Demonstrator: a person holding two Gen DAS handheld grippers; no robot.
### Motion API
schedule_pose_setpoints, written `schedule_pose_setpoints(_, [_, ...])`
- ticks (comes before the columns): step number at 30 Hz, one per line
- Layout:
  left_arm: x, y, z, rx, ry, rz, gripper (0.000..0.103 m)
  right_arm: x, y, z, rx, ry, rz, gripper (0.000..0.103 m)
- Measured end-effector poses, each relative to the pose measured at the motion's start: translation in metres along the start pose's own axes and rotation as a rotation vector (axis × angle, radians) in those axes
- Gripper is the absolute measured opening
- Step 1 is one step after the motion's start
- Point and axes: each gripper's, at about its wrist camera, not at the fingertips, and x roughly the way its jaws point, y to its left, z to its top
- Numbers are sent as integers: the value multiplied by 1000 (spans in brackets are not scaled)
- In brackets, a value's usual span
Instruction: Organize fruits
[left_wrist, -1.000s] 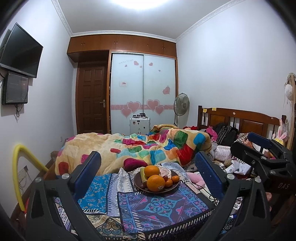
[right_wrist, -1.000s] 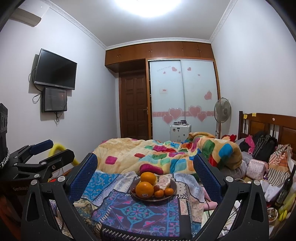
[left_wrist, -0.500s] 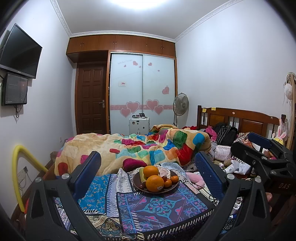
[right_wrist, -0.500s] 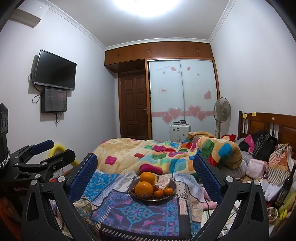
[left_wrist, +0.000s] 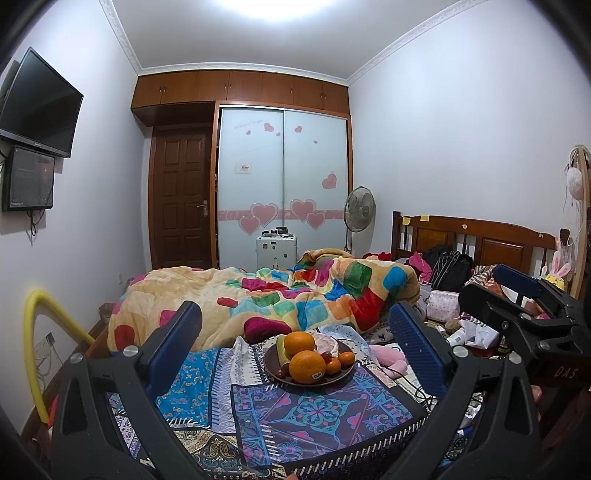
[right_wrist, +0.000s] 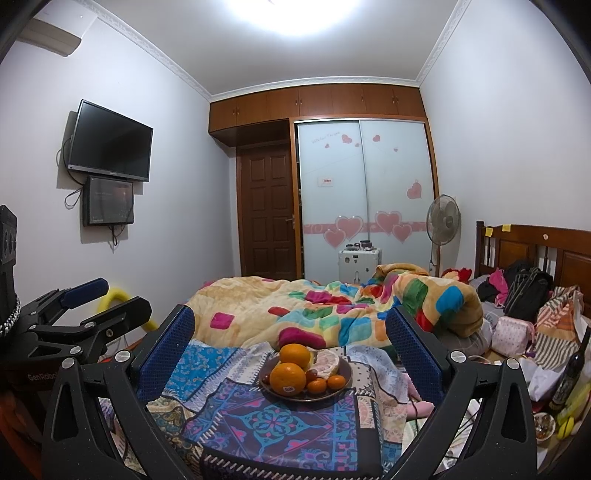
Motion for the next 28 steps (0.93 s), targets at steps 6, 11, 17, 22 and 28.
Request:
schedule_pose_setpoints(6, [0, -3, 2, -2, 12, -17, 103, -1, 0, 2, -1, -2, -2, 103])
schedule_pose_setpoints(11, [0, -2, 2, -9, 16, -21, 103, -1, 0, 2, 1, -2, -5, 103])
schedule_pose_setpoints(17, [1, -4, 2, -2, 18, -20, 103, 0, -1, 3, 1, 3, -10, 103])
schedule_pose_setpoints(22, [0, -4, 2, -3, 19, -23, 103, 0, 0, 2, 1, 7, -12, 103])
schedule_pose_setpoints(28, [0, -4, 2, -8, 22, -23, 103, 0, 0, 1, 1, 4, -16, 103])
